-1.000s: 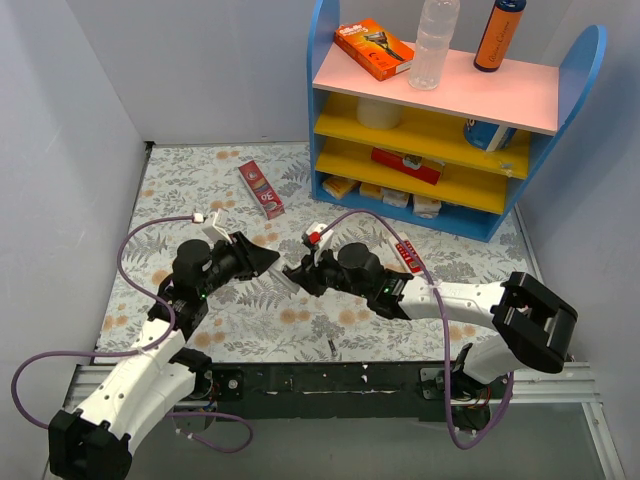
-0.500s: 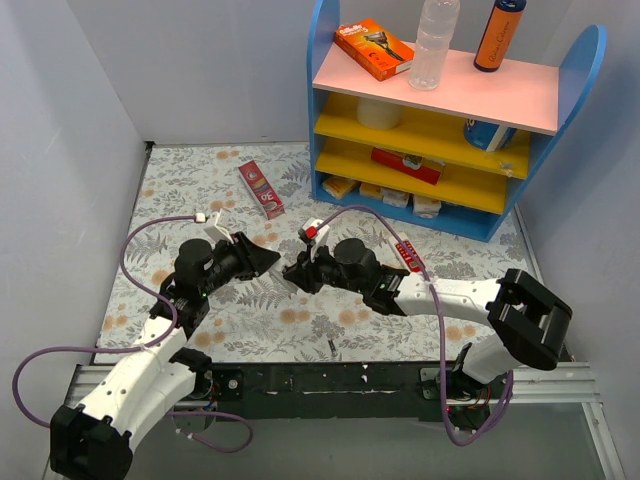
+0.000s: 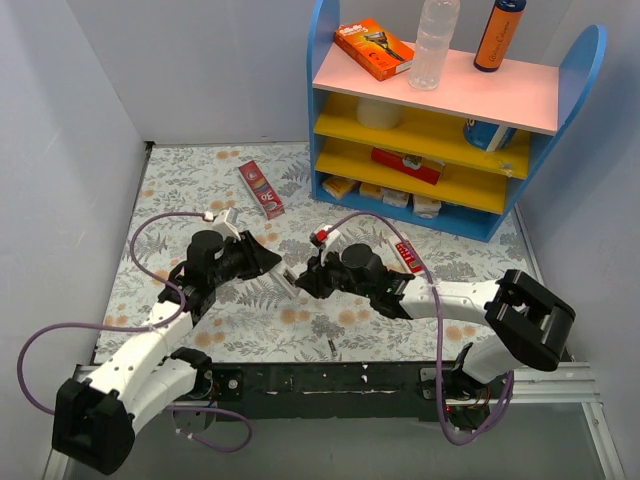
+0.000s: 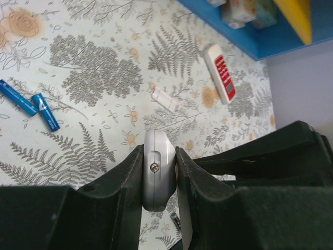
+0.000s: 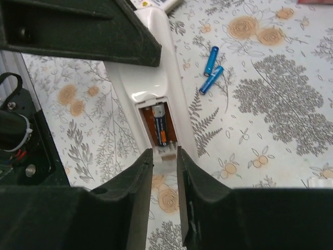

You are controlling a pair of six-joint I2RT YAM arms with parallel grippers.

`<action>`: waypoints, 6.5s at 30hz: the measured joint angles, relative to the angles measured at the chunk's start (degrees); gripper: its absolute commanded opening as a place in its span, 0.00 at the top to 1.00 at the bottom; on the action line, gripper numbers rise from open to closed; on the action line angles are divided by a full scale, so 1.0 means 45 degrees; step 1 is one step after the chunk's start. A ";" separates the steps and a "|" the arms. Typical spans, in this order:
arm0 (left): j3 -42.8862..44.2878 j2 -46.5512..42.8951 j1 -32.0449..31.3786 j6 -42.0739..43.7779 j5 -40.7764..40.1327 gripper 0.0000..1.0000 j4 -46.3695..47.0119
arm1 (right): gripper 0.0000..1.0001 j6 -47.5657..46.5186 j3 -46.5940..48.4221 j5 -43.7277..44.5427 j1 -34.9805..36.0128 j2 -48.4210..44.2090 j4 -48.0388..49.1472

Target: Load the batteries into the remote control

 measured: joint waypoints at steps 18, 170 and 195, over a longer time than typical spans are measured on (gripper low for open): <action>0.5911 0.7630 -0.0879 0.1428 -0.3410 1.00 -0.5027 | 0.36 0.0840 -0.1496 0.0461 -0.1817 -0.0301 -0.0437; -0.5600 -0.4920 -0.1841 -0.2875 -0.3055 1.00 0.8602 | 0.99 -0.1826 -0.1248 0.2861 0.2424 -0.1700 0.4585; -0.5197 -0.5537 -0.1797 -0.2565 -0.3118 1.00 0.7723 | 0.95 -0.1894 -0.1268 0.3152 0.2516 -0.0797 0.5411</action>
